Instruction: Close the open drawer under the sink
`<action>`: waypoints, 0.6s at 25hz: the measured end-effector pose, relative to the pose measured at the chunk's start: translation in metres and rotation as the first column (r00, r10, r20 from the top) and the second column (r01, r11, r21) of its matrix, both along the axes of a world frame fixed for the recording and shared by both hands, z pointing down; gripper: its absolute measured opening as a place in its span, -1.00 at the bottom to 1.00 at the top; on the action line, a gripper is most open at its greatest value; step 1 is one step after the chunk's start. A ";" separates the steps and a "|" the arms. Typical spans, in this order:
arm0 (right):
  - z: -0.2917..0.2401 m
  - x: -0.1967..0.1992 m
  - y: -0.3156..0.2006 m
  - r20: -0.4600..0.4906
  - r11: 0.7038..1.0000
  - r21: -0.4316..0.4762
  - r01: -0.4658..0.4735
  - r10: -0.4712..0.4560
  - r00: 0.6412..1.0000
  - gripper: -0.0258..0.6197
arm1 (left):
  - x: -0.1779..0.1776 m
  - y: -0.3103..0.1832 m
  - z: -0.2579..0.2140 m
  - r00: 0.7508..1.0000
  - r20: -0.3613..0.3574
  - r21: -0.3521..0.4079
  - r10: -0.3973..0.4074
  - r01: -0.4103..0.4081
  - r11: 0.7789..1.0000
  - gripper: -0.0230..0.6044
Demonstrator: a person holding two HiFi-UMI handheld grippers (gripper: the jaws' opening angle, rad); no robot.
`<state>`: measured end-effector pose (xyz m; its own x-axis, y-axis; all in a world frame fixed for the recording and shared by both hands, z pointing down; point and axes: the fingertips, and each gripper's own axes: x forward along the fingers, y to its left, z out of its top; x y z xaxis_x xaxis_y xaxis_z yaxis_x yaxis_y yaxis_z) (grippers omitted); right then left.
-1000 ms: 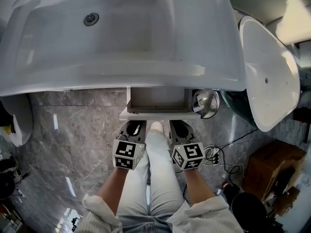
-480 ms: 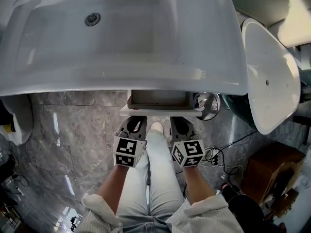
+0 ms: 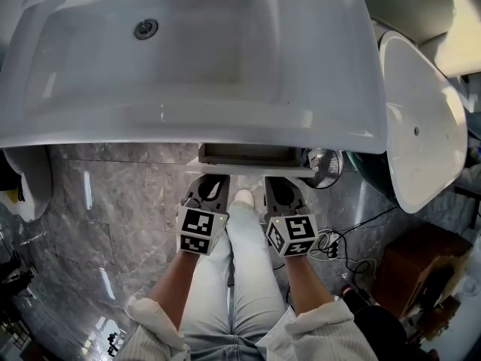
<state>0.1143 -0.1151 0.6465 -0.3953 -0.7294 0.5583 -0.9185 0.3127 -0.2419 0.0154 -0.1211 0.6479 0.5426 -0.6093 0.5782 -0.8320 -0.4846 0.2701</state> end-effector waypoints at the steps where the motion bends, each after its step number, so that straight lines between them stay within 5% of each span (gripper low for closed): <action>1: 0.000 0.000 -0.003 0.000 1.000 0.002 0.000 0.000 1.000 -0.89 | 0.000 -0.003 0.000 1.000 0.001 0.000 -0.001 0.001 1.000 -0.88; 15: -0.005 0.001 -0.040 -0.024 0.999 0.042 0.020 -0.019 1.000 -0.89 | 0.000 -0.040 -0.004 1.000 0.022 0.045 0.009 -0.010 0.999 -0.88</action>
